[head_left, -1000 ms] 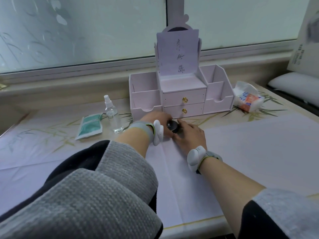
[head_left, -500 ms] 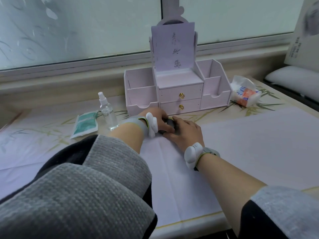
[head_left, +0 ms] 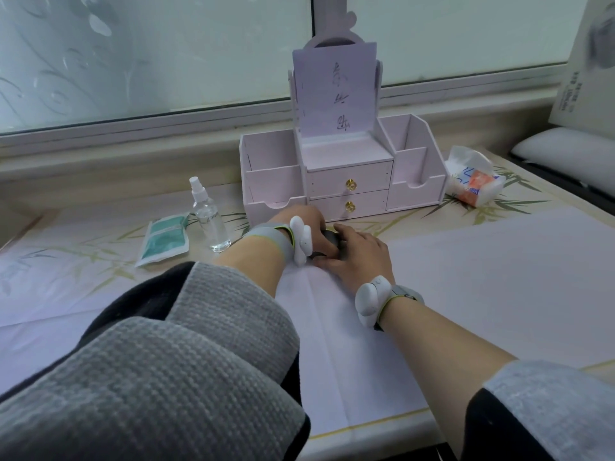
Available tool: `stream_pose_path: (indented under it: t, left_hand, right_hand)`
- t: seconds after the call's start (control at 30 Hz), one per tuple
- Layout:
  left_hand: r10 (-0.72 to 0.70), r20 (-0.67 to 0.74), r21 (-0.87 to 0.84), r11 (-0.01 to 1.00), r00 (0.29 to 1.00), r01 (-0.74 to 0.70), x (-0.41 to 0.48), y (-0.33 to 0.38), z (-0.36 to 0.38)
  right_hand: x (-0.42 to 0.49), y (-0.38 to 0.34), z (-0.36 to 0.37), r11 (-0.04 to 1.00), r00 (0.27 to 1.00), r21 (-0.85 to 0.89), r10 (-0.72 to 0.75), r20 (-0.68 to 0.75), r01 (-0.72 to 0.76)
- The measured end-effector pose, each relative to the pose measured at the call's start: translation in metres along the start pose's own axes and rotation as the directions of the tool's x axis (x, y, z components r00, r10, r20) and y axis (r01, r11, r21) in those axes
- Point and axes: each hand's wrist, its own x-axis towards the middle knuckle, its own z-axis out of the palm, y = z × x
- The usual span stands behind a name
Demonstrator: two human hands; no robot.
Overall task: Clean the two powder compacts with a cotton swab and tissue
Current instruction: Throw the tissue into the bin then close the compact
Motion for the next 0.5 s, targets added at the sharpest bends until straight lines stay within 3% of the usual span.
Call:
stream_pose_path:
  t: [0.27,0.5]
  left_hand:
    - [0.013,-0.015,-0.045,0.999,1.0,-0.014,-0.0013,-0.003,-0.0011]
    - [-0.016,-0.031,-0.19,0.982,0.999,0.01,0.0029,-0.0094,-0.0057]
  right_hand:
    - [-0.0006,-0.0012,-0.0025,0.999,1.0,0.041,0.003,-0.001,-0.002]
    - [-0.0016,-0.0012,-0.0062,0.999,1.0,0.032,0.013,0.008,-0.013]
